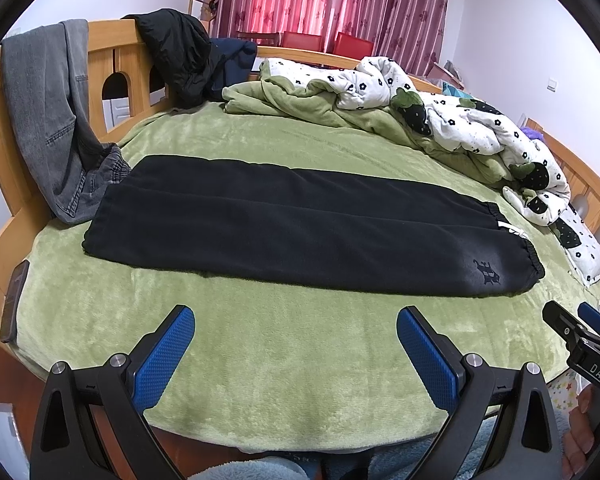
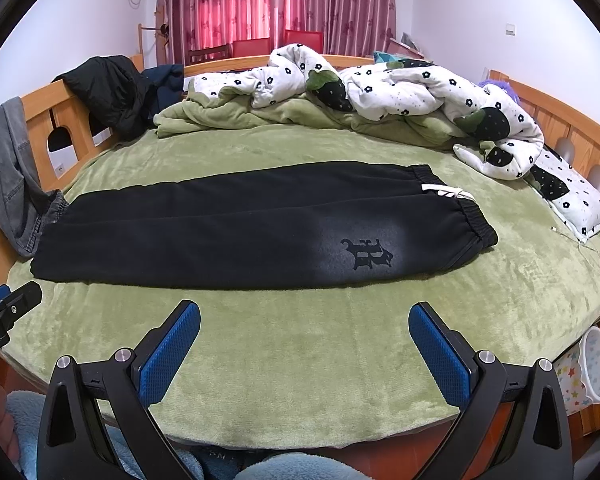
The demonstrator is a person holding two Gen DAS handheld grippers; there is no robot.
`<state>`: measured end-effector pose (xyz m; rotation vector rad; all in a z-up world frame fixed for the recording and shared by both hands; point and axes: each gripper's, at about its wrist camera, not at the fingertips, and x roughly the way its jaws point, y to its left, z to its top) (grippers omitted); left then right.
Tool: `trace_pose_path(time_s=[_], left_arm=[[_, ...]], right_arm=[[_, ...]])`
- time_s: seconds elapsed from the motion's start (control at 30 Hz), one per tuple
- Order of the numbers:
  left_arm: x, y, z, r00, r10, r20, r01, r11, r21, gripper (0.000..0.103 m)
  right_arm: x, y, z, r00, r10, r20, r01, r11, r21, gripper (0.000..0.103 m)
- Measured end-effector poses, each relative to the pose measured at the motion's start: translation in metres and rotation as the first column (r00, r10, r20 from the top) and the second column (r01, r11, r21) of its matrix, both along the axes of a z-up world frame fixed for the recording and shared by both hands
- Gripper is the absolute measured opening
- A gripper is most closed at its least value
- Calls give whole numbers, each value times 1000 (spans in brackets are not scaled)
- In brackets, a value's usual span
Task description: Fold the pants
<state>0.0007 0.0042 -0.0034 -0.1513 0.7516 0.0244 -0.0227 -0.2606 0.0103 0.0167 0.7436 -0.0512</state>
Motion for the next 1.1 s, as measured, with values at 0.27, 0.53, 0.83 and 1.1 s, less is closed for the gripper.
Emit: trace_pose_path(time_s=[0.27,0.53,0.83,1.1], left_arm=[[-1,0,-3,1000,-9,-14,8,999,-31,102],[14,16,-3,996,-82,-31,75,980,-182,102],[59,69,-17,999,11,-52,-19,988,-155,101],[93,103,-87,983,104,-149,-134,969,-210,101]], right_arm=[[-1,7,-2,1000,1,-6,-1,1000,17,102],[7,0,0,1000,4,-7,-3,998,57,102],[29,-16,23,993,52,109,-57,998,41,102],[88,-84,-18,999,-53,-10,53,993,105,96]])
